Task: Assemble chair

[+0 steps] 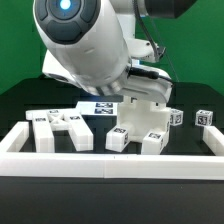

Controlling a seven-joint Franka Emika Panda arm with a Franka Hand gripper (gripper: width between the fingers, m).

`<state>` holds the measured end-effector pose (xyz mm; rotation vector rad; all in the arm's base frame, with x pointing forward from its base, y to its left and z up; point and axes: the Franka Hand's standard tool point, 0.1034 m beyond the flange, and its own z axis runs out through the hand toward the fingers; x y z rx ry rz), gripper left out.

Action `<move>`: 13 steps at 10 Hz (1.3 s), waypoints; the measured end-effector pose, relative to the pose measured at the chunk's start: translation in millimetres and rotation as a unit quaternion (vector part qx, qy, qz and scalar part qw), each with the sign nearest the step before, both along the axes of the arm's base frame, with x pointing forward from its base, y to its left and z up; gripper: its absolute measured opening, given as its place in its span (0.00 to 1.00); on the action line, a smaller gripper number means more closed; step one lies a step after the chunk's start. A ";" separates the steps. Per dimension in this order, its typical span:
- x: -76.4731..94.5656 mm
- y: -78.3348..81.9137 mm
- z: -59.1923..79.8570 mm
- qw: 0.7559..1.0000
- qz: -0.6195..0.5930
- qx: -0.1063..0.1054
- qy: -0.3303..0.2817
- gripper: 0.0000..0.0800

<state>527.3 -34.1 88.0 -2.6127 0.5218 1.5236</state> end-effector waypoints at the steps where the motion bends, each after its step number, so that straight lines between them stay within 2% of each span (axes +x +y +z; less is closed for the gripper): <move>1: -0.3 -0.4 -0.5 1.000 0.000 0.000 0.000 0.81; 3: 8.0 -3.0 -5.0 1.000 0.002 -0.007 -0.028 0.81; 4: 7.3 -6.1 -8.0 0.999 0.005 -0.001 -0.035 0.81; 5: 14.1 -10.2 -11.2 0.998 0.010 -0.001 -0.055 0.81; 6: 32.2 -12.7 -9.3 0.993 0.024 -0.012 -0.115 0.81; 7: 35.9 -10.9 -3.5 0.988 0.022 -0.018 -0.150 0.81; 10: 48.2 -8.4 -6.3 0.964 0.021 -0.045 -0.260 0.81; 13: 66.8 -16.5 -2.5 0.928 0.035 -0.060 -0.366 0.81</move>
Offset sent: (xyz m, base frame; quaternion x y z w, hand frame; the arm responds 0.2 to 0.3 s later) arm -0.0051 -0.0141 -0.0155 -0.0076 0.0387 -0.0384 0.9985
